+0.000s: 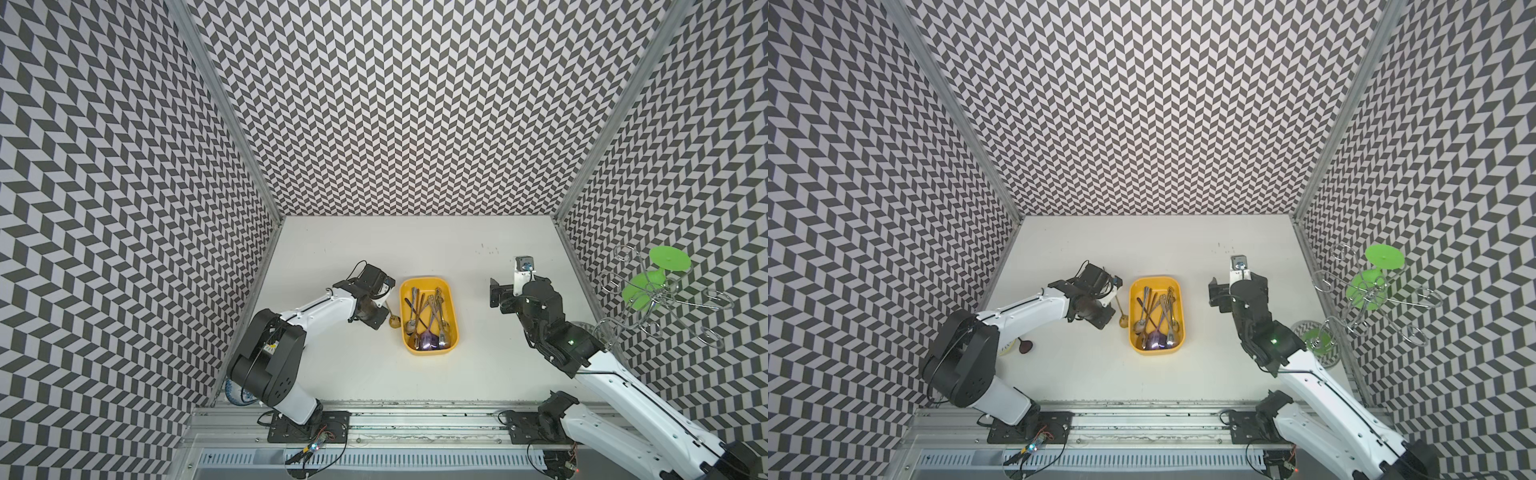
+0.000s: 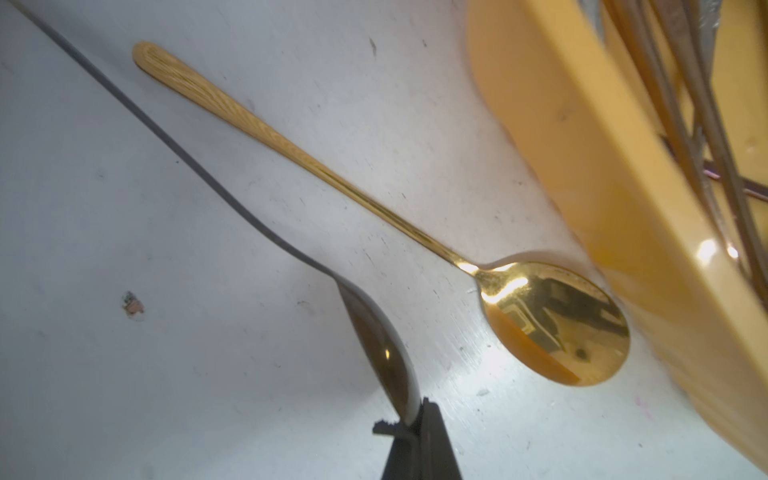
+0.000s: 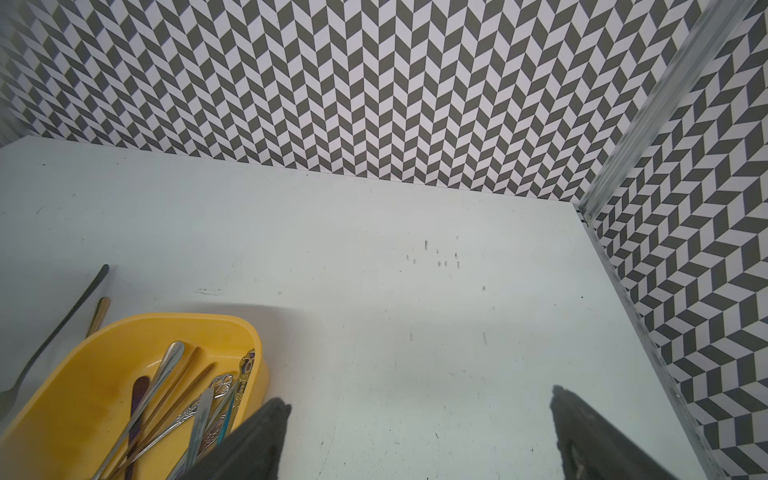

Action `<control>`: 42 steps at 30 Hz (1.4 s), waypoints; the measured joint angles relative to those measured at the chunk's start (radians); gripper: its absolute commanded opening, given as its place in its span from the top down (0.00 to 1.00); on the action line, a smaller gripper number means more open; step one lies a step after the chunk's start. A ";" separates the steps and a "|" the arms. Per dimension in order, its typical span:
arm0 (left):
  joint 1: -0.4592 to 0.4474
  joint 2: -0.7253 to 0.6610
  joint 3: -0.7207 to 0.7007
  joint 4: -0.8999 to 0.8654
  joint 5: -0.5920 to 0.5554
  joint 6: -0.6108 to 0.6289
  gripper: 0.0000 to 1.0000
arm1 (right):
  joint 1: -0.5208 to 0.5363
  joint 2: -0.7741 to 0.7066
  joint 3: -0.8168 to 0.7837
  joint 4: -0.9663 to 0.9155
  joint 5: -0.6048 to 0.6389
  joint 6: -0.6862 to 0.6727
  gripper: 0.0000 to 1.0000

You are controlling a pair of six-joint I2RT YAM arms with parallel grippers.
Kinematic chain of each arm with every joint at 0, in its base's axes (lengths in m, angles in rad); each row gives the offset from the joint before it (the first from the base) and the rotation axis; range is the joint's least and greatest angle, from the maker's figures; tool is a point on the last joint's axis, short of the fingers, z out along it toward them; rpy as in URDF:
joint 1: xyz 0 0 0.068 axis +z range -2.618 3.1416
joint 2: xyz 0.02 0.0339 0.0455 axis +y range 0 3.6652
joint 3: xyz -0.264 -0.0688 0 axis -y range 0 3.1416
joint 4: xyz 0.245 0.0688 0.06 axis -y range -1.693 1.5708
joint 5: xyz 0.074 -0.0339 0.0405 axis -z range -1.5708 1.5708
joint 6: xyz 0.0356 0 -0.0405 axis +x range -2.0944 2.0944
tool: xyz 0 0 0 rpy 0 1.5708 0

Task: Put the spoon into the storage box
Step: Pick up the spoon from the center of the board, then place the spoon in the storage box.

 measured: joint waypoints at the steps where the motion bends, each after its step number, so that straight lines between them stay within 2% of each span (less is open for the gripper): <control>1: 0.002 -0.010 0.000 -0.004 0.008 0.006 1.00 | 0.000 0.000 0.000 0.000 0.000 0.000 0.00; 12: 0.004 -0.094 0.035 -0.055 0.169 0.059 1.00 | 0.000 0.001 0.000 0.000 0.003 0.000 0.00; 25: -0.008 -0.169 0.072 -0.111 0.386 0.060 1.00 | 0.000 0.014 -0.007 0.005 0.018 -0.003 0.00; 31: -0.054 -0.196 0.060 -0.122 0.461 0.059 1.00 | 0.000 0.041 -0.010 0.006 0.020 -0.004 0.00; 39: -0.129 -0.190 0.053 -0.121 0.480 0.058 1.00 | 0.000 0.048 -0.010 0.006 0.023 -0.004 0.00; 40: -0.134 -0.187 0.053 -0.121 0.481 0.057 0.95 | 0.000 0.048 -0.010 0.006 0.024 -0.004 0.00; 42: -0.141 -0.178 0.050 -0.119 0.480 0.053 0.68 | 0.000 0.048 -0.010 0.006 0.024 -0.004 0.00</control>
